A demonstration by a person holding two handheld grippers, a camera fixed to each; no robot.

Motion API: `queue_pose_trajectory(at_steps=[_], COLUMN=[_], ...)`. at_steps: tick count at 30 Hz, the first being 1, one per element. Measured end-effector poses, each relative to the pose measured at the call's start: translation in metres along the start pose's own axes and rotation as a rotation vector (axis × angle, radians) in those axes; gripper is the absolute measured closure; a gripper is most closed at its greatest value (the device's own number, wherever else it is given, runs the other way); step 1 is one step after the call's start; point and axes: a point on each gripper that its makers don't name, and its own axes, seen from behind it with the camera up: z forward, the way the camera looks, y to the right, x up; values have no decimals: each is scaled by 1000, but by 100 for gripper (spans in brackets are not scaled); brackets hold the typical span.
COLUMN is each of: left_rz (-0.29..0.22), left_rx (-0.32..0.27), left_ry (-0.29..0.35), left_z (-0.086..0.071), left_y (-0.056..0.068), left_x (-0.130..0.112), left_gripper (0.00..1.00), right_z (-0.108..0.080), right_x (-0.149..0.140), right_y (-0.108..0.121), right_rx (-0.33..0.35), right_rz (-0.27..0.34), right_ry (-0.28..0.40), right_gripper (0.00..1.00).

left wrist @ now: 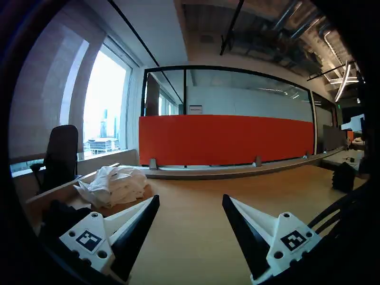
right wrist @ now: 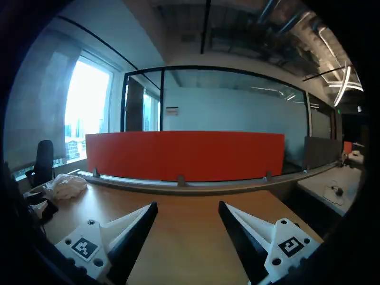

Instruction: Fold towel

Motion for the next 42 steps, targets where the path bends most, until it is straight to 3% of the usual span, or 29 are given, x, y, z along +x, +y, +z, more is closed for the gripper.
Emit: queue_pose_trajectory(at_steps=[21, 42], left_rz=[-10, 3], left_rx=[11, 12], left_ry=[17, 15], left_z=[-2, 0], left_y=[-5, -5], left_x=[-34, -34], left_gripper=[2, 2], right_z=[-4, -5], right_x=[-19, -22], right_y=[4, 6], right_rx=[-6, -1], right_rz=[-6, 4], right_ry=[16, 18], right_gripper=[1, 1])
